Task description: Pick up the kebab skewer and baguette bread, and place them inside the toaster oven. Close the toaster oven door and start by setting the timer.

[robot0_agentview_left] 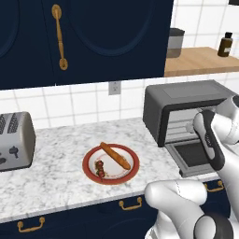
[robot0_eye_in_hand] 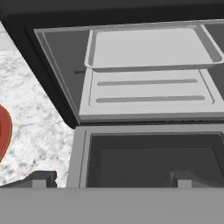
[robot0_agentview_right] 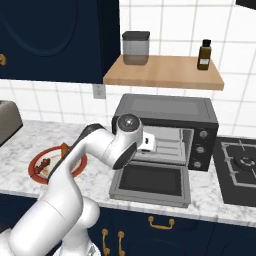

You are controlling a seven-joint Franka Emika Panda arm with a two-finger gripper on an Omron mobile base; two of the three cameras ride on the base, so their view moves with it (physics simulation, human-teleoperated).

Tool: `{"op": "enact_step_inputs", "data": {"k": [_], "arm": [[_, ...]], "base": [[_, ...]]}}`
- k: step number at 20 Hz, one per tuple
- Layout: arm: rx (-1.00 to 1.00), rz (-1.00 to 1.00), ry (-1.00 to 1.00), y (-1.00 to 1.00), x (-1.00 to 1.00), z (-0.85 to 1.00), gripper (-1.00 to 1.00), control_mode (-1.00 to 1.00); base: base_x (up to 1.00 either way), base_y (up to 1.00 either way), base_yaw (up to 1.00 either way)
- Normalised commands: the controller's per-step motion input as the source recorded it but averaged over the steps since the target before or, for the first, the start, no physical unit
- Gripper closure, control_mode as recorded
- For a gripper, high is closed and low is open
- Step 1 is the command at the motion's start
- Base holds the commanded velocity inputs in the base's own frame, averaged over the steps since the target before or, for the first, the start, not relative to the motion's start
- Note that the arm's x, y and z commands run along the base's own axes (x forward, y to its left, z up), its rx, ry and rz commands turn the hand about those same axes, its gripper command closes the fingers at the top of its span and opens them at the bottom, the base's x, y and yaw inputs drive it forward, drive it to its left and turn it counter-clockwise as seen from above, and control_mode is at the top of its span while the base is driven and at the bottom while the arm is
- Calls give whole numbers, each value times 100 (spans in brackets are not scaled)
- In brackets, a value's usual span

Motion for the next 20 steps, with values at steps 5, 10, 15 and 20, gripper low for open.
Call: {"op": "enact_step_inputs", "data": {"k": [5,10,15,20], "arm": [[0,0,-4,-16,0,-18,-100,-100],[1,0,0,-13,0,-7,-100,-100],[0,0,-13,-23,3,-2,-100,-100],[0,0,-40,-20,0,7,-100,-100]], "base": [[0,0,0],[0,0,0],[0,0,0],[0,0,0]]}}
